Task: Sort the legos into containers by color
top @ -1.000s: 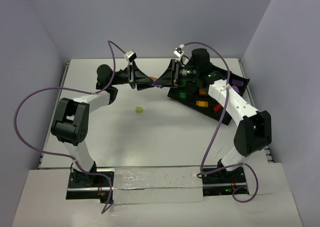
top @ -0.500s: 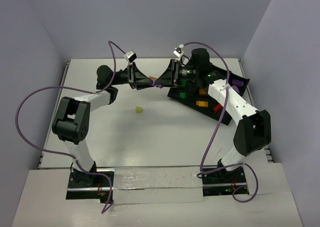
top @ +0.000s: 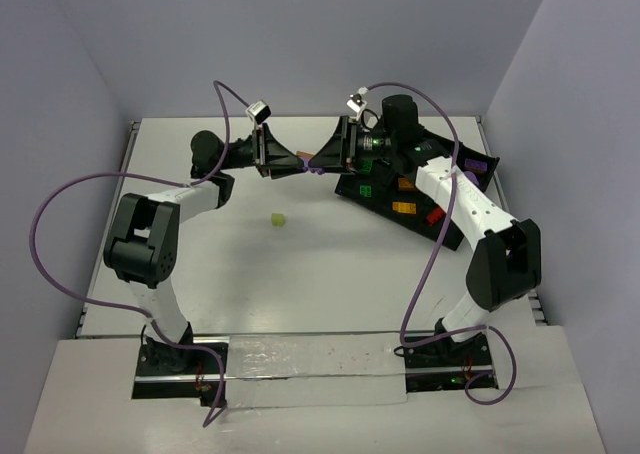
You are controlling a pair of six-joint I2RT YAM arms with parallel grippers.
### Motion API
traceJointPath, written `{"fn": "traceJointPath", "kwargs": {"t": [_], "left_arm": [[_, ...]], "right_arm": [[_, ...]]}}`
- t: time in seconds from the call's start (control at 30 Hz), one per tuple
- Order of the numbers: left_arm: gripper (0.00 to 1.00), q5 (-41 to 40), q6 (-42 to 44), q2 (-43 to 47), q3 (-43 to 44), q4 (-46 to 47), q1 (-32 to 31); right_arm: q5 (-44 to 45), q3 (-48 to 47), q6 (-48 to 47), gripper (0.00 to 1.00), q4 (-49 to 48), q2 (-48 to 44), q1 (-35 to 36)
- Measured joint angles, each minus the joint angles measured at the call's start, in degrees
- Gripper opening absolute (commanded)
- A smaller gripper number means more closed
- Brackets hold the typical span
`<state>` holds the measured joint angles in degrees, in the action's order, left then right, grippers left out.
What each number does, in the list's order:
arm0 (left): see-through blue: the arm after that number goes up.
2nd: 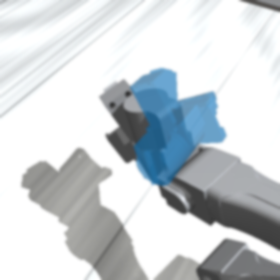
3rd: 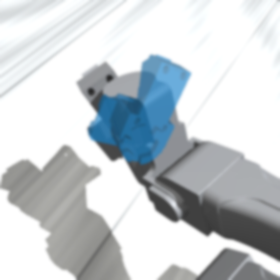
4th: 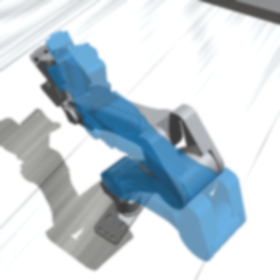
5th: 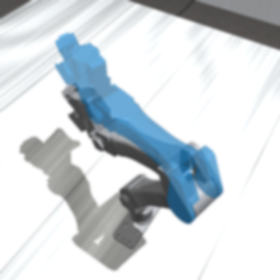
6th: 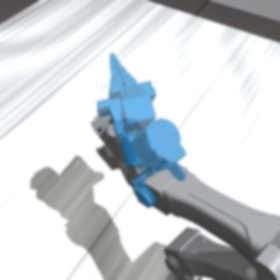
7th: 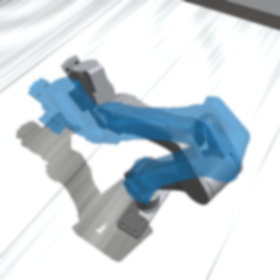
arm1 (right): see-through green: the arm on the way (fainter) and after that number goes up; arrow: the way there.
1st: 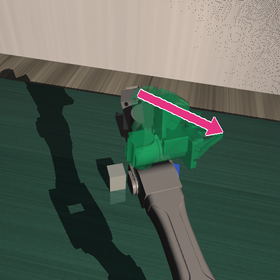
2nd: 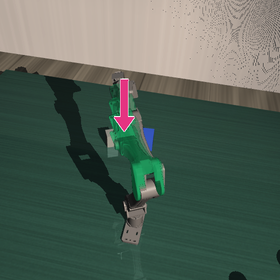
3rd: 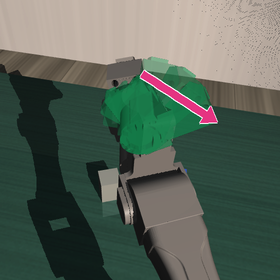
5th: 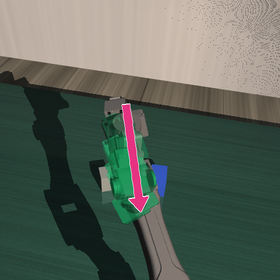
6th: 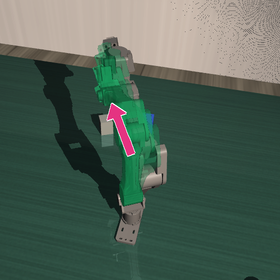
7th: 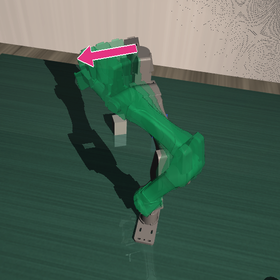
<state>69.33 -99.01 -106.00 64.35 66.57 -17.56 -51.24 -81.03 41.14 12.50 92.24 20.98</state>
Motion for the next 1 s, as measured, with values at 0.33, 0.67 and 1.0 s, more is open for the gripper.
{"fn": "traceJointPath", "kwargs": {"t": [0.33,0.67,1.0], "left_arm": [[0.00,0.01,-0.71,0.00,-0.01,0.19,0.20],[0.00,0.06,-1.37,-0.18,-0.01,1.29,0.46],[0.00,0.11,-1.74,-0.74,0.01,1.91,0.54]], "right_arm": [[0.87,0.00,0.64,0.57,-0.01,0.02,-0.95],[0.95,-0.12,0.34,0.70,0.34,0.58,-1.27],[-0.51,-1.29,-0.46,0.70,1.01,0.92,-2.86]]}}
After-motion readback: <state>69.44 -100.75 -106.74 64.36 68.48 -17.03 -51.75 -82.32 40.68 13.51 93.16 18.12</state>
